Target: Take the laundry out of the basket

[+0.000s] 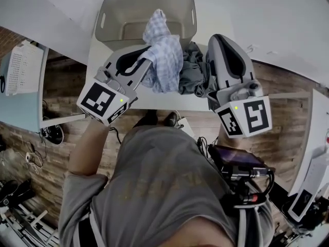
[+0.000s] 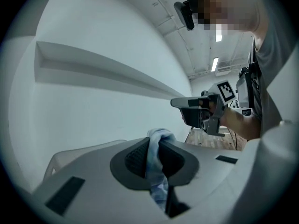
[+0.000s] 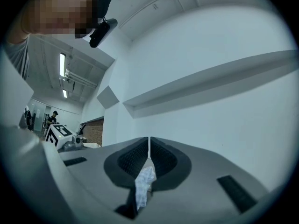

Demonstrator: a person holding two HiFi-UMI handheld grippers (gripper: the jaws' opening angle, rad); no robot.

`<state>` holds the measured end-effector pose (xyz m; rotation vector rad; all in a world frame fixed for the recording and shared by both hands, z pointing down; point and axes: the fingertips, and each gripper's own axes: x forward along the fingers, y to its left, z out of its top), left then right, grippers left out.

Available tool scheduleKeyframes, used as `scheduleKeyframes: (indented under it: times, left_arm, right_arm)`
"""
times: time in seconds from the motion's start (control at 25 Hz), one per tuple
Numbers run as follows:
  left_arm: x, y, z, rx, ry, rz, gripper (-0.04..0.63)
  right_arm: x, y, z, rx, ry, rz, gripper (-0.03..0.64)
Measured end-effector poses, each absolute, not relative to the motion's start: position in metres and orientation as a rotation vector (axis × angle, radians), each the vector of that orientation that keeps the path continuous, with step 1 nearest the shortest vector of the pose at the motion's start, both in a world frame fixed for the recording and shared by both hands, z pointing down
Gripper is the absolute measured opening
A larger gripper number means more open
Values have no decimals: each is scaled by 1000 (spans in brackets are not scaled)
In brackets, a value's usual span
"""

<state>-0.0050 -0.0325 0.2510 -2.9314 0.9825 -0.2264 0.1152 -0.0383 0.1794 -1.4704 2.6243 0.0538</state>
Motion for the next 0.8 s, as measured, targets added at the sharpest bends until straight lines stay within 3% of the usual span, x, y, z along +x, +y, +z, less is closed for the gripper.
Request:
scheduleKeyframes:
  times: [0.8]
  left_arm:
    - [13,-56,395,-3134,1017,-406,49]
  right_arm:
    - [127,-61,200,-1559,2627,-15,18]
